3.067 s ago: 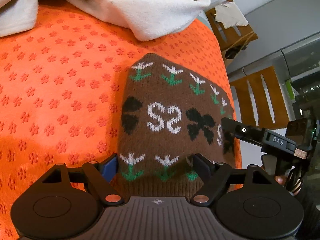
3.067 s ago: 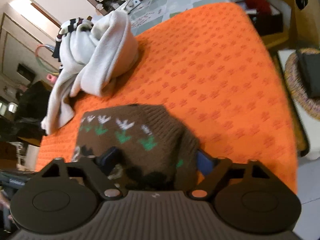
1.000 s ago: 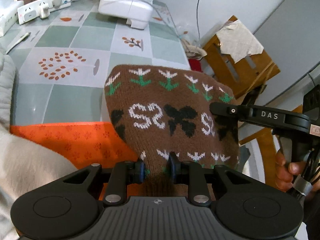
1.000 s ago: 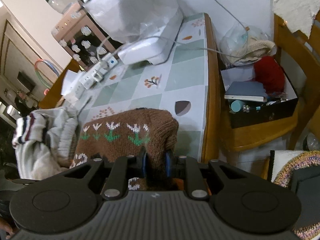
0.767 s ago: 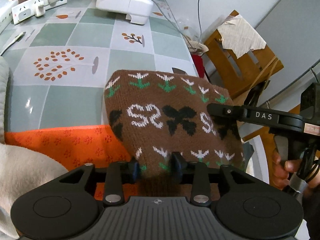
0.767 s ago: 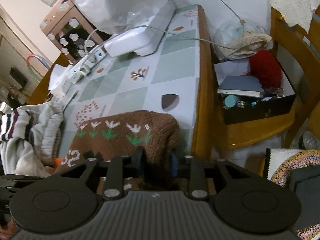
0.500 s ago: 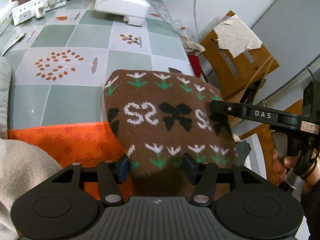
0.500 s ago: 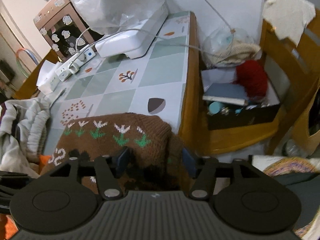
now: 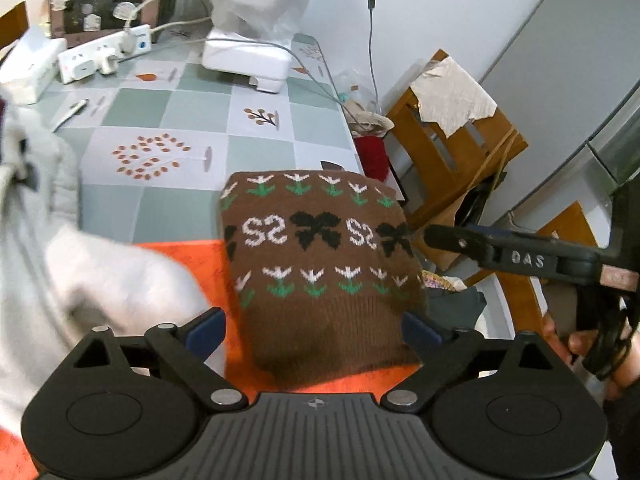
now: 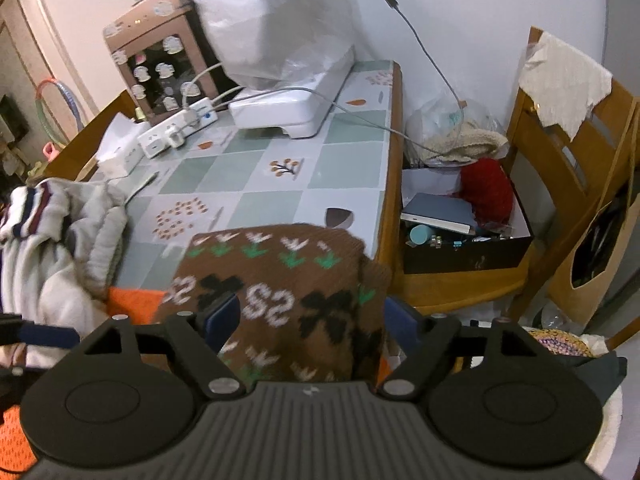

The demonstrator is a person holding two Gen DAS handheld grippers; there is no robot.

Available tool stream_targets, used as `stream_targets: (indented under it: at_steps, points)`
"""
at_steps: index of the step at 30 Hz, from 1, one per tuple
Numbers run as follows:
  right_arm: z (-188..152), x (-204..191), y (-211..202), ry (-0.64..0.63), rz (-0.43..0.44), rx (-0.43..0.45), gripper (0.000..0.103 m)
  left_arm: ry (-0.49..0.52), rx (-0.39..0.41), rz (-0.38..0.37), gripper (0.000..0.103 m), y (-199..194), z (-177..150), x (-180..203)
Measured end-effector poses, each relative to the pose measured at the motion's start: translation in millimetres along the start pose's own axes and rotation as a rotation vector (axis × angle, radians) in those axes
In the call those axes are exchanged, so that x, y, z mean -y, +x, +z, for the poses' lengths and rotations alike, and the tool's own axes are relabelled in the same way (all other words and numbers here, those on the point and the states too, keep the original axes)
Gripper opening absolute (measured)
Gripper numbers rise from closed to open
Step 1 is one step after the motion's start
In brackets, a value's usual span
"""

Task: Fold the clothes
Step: 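Carry the folded sweater with both grippers onto the tiled side table, then open both grippers and pull them back from the folded sweater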

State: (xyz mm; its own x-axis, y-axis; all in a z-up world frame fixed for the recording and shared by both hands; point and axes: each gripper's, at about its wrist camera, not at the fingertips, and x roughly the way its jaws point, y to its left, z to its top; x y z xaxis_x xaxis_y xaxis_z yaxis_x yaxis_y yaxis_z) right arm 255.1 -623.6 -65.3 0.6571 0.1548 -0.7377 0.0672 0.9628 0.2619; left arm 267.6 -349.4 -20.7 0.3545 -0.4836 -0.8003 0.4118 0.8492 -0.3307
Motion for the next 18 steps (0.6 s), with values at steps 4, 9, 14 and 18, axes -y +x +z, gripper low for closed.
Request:
stream_targets:
  at_steps: [4,9,14,18]
  points:
    - [-13,-21,-30,-0.025,-0.018,0.007,0.084,0.013,0.023,0.025,0.099,-27,-13,-1]
    - [-29,-49,-71,-0.037,-0.034,0.033,0.084,0.038,0.053,0.041,0.099,-63,-32,-9]
    - [-47,-84,-108,-0.043,-0.057,0.063,0.085,0.068,0.086,0.051,0.1,-100,-56,-21]
    - [-64,-113,-135,-0.041,-0.081,0.083,0.086,0.08,0.122,0.058,0.103,-131,-77,-33]
